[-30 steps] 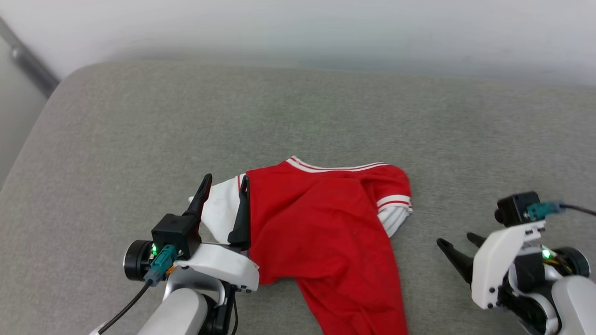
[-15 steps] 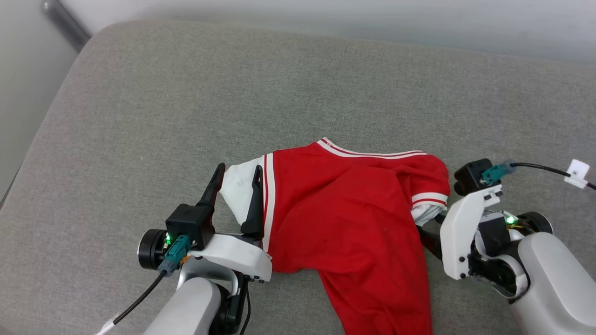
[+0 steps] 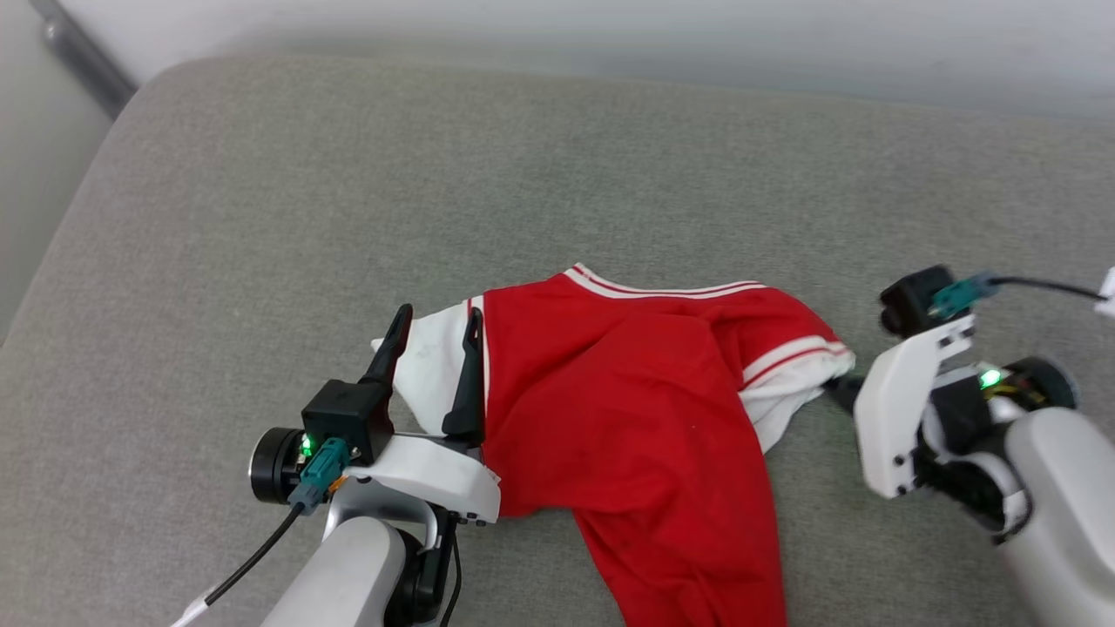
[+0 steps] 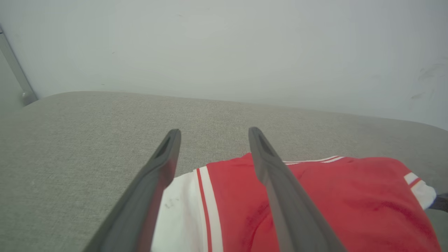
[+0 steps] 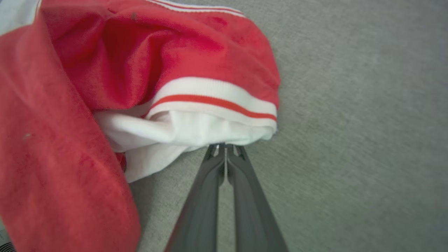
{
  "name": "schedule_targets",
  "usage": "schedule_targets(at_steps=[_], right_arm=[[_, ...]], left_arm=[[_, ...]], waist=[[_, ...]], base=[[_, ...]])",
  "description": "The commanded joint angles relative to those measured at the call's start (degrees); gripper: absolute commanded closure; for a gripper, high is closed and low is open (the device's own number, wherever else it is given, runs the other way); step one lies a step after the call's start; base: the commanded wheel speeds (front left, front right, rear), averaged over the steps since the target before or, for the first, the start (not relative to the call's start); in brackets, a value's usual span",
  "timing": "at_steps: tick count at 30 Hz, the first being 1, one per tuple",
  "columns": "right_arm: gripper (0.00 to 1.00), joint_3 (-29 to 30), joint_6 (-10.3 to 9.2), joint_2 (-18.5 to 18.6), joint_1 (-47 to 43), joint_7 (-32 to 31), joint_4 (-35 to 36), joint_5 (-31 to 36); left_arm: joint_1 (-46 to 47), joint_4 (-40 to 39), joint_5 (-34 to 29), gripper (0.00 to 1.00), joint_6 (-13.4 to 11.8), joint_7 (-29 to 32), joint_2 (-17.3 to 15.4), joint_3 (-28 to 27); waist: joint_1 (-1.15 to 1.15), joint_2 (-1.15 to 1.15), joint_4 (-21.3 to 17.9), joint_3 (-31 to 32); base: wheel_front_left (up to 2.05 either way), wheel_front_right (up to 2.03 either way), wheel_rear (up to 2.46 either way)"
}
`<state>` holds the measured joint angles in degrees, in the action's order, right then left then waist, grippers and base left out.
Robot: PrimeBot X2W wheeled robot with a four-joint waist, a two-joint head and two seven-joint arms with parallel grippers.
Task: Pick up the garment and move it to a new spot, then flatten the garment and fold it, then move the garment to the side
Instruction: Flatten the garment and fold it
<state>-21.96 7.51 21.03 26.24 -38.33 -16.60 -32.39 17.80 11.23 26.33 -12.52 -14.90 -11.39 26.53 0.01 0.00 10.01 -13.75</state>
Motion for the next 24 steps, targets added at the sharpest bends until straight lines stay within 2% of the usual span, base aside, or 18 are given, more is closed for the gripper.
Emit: schedule_targets(at_steps=[1, 4, 5, 8, 12, 15, 16, 17, 24], right_arm=[[1.00, 0.82, -0.04, 1.14, 0.90, 0.07, 2.01, 0.33], [1.00, 3.74, -0.05, 4.32, -0.31, -1.58, 4.88, 1.49], [1.00, 7.86, -0.05, 6.94, -2.66, -4.23, 6.73, 2.27], [1.00, 13.25, -0.05, 8.59, -5.62, -6.40, 6.79, 3.21], [1.00, 19.25, -0.04, 6.06, -10.11, -6.18, 4.21, 3.95], [0.99, 20.72, -0.04, 4.68, -11.71, -4.18, 2.08, 4.69], [0.46, 21.25, -0.04, 3.38, -11.98, -2.48, 1.23, 4.43], [0.00, 21.53, -0.03, 2.16, -12.31, -0.68, 0.47, 4.16], [0.00, 22.93, -0.03, -0.85, -15.16, 12.91, -1.14, 5.78]], left_arm=[[-0.94, 0.00, -0.33, 0.00, 0.24, -0.40, -0.05, -0.42], [-1.12, -0.13, -0.40, 0.00, 0.28, -0.36, 0.08, -0.67], [-1.59, -0.25, -0.48, 0.00, 0.26, -0.36, 0.01, -1.04], [-1.88, -0.37, -0.66, 0.00, 0.37, -0.37, -0.12, -1.32], [-1.99, -0.23, -0.87, 0.00, 0.47, -0.36, -0.31, -1.48], [-2.00, -0.08, -0.84, 0.00, 0.49, -0.36, -0.46, -1.45], [-1.92, -0.01, -0.82, 0.00, 0.52, -0.36, -0.56, -1.46], [-1.85, 0.08, -0.83, 0.00, 0.52, -0.36, -0.75, -1.50], [-2.95, -0.35, -0.45, 0.00, -0.17, 0.44, -2.75, -2.39]], waist=[[-0.01, 0.00, -1.25, 1.08], [-0.01, 0.00, -2.35, 1.83], [-0.01, 0.00, -3.28, 2.27], [-0.01, 0.00, -3.98, 2.37], [-0.01, 0.00, -4.62, 2.28], [-0.01, 0.00, -4.90, 2.21], [-0.01, 0.00, -5.00, 2.18], [-0.01, 0.00, -5.15, 2.20], [-0.01, 0.00, -6.56, 4.25]], base=[[0.00, 0.00, 0.00], [0.00, 0.00, 0.00], [0.00, 0.00, 0.00], [0.00, 0.00, 0.00], [0.00, 0.00, 0.00], [0.00, 0.00, 0.00], [0.00, 0.00, 0.00], [0.00, 0.00, 0.00], [0.00, 0.00, 0.00]])
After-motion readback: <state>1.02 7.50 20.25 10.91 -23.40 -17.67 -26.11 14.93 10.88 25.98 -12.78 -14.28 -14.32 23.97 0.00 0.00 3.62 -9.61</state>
